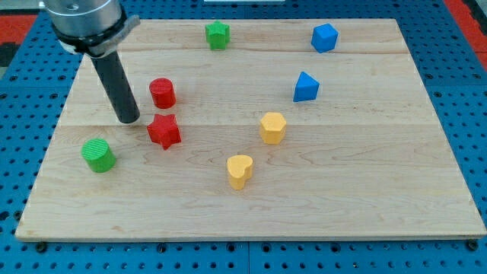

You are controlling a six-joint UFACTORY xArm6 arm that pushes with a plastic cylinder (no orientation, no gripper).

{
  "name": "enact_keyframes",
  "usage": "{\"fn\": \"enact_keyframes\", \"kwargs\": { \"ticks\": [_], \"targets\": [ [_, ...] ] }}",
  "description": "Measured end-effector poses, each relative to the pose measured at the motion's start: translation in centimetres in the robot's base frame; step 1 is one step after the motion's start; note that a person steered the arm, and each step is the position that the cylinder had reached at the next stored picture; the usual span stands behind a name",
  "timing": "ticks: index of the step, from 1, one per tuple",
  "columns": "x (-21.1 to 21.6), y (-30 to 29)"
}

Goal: Push the red star towards the yellow hexagon

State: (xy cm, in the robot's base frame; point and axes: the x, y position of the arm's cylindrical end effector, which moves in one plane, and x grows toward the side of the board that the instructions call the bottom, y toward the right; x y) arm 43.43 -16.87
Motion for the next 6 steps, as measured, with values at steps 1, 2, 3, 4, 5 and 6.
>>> {"fn": "enact_keyframes", "kwargs": {
  "ticks": [1, 2, 3, 4, 5, 6],
  "targets": [
    [0.0, 1.4],
    [0.6, 5.1],
    [1.3, 6.5],
    [4.1, 7.2],
    [3.9, 5.7],
    [-1.2, 4.3]
  ]
}}
